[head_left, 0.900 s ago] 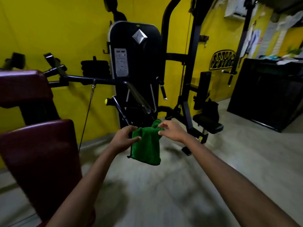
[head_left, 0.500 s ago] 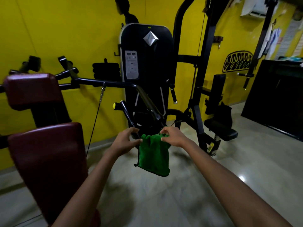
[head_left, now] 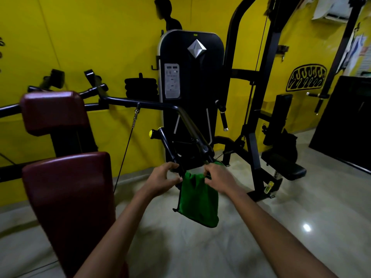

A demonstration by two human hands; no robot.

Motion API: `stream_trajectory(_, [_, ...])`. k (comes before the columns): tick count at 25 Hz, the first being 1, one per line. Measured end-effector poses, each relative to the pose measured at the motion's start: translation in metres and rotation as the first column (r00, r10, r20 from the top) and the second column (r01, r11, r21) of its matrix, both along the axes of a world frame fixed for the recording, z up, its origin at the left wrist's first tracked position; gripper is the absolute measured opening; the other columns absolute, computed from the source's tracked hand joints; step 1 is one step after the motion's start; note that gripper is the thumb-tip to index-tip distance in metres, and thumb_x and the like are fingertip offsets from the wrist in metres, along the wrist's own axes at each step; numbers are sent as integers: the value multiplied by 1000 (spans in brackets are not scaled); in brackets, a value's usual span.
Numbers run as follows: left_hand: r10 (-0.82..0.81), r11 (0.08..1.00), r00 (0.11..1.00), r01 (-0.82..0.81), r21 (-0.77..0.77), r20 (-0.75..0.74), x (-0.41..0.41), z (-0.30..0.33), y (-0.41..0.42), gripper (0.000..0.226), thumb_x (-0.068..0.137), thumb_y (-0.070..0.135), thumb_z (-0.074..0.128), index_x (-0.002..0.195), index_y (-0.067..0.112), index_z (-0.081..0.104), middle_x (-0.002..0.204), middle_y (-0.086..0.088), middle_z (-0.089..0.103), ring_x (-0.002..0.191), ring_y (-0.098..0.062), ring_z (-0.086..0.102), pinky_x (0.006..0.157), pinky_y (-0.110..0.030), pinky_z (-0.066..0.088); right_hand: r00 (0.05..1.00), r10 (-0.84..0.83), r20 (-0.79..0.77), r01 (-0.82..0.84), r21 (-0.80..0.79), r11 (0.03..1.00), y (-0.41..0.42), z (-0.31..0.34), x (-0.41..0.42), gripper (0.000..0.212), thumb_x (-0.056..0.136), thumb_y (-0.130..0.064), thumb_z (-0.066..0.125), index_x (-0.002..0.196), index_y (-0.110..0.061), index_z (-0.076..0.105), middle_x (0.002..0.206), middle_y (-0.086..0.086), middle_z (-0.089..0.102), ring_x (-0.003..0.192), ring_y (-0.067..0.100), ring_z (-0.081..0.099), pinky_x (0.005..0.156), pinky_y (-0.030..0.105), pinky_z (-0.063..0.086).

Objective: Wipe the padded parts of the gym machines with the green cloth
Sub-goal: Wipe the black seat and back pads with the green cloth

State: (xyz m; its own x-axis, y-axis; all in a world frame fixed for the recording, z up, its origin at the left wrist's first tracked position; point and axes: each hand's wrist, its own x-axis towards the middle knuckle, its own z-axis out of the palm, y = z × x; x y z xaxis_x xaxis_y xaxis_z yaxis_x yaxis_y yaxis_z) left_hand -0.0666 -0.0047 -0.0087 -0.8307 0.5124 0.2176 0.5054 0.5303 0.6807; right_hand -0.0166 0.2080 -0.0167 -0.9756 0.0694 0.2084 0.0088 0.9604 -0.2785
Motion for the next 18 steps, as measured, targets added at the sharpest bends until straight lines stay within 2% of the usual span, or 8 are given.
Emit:
stream_trajectory(4, [-13, 1000, 1000, 13, -3, -2, 0, 3, 0, 51, 87, 22, 68, 132, 11, 50, 137, -7, 51, 125, -19, 47, 103, -30, 37, 1000, 27, -7, -26, 124, 992, -4, 8, 0, 7, 84, -16, 60, 89, -14, 56, 97, 3, 52, 93, 22, 54, 68, 28, 36])
stream_trajectory(6, [-27, 1000, 1000, 27, 0, -7, 0, 8, -1, 51, 87, 22, 68, 132, 11, 49, 137, -7, 50, 125, -19, 47, 102, -29, 37, 1000, 25, -16, -22, 145, 989, -2, 12, 3, 11, 82, -17, 60, 84, -16, 49, 92, -1, 47, 90, 20, 53, 66, 28, 35])
stream_trajectory(11, [-51, 998, 997, 52, 19, -53, -1, 25, 11, 51, 86, 22, 69, 132, 10, 51, 135, -5, 52, 124, -17, 48, 97, -23, 37, 988, -62, -144, 68, 32, 997, 34, 39, 16, 15, 79, -18, 63, 81, -16, 49, 88, -1, 48, 79, 16, 46, 63, 28, 34])
stream_trajectory(15, [-92, 995, 990, 97, 36, -103, 1, 44, 40, 51, 85, 20, 70, 131, 7, 52, 132, -7, 55, 120, -19, 51, 93, -23, 40, 953, -147, -263, 136, -60, 989, 84, 78, 35, 12, 80, -17, 66, 84, -13, 56, 90, 3, 53, 84, 20, 52, 69, 34, 41])
stream_trajectory(18, [-154, 987, 978, 159, 25, -144, 2, 49, 70, 48, 85, 22, 70, 128, 8, 54, 128, -6, 57, 119, -20, 53, 93, -25, 42, 916, -219, -335, 210, -64, 976, 115, 95, 56, 13, 80, -15, 67, 81, -15, 55, 89, 3, 53, 84, 20, 50, 68, 33, 41])
